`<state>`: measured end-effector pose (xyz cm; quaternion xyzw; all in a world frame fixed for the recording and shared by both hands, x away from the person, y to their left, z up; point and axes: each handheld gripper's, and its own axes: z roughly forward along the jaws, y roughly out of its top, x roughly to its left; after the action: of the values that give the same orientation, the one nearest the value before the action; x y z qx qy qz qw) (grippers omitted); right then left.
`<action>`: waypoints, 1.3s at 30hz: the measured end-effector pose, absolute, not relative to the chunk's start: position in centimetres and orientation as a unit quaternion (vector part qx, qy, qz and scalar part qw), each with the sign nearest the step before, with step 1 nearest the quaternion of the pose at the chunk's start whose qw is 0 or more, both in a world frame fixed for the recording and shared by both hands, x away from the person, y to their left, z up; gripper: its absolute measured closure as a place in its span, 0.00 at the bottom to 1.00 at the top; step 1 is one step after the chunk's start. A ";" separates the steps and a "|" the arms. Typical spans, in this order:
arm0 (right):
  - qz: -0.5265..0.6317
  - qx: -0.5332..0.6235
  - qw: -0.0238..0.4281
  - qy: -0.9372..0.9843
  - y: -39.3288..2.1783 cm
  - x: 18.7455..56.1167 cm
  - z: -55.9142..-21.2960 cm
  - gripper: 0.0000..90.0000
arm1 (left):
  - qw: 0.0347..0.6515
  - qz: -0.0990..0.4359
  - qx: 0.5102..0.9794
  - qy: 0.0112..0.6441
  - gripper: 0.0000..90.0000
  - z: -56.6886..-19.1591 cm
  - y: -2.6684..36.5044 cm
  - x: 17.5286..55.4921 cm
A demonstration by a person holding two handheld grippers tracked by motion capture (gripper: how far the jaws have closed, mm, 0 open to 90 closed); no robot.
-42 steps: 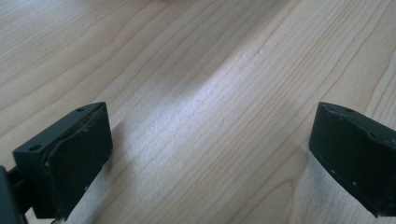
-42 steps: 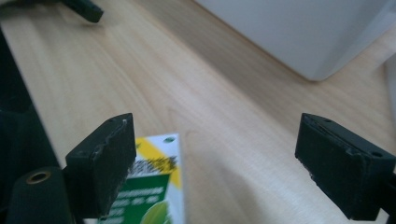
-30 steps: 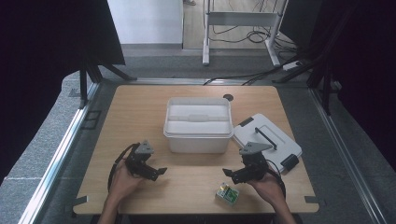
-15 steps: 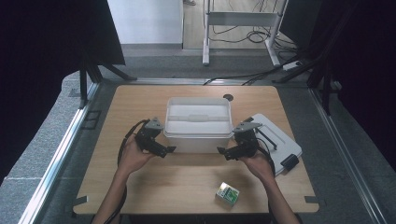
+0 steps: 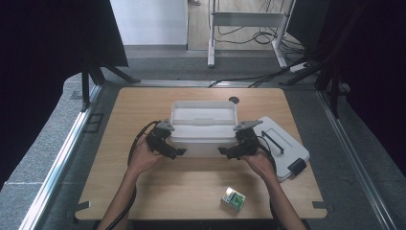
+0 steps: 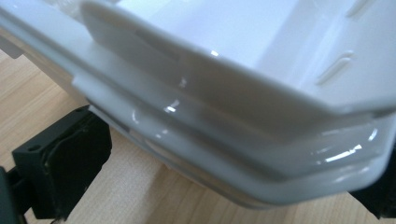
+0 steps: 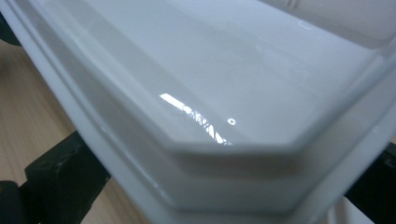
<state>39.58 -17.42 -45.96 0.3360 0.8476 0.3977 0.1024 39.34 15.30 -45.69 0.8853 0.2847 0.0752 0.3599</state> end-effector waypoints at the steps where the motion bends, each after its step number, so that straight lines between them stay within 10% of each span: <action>1: 0.398 0.336 0.102 0.848 -17.4 39.6 -46.0 0.00 | 0.360 0.075 0.885 0.285 0.00 -45.7 15.3 39.3; 39: 0.389 0.296 0.103 0.866 -19.6 31.2 -45.7 0.03 | 0.366 0.070 0.890 0.264 0.00 -45.7 16.4 31.1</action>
<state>31.20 -19.55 -45.66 0.2956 0.8663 0.3892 0.1031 31.06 16.42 -45.74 0.8897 0.2637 0.0704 0.3660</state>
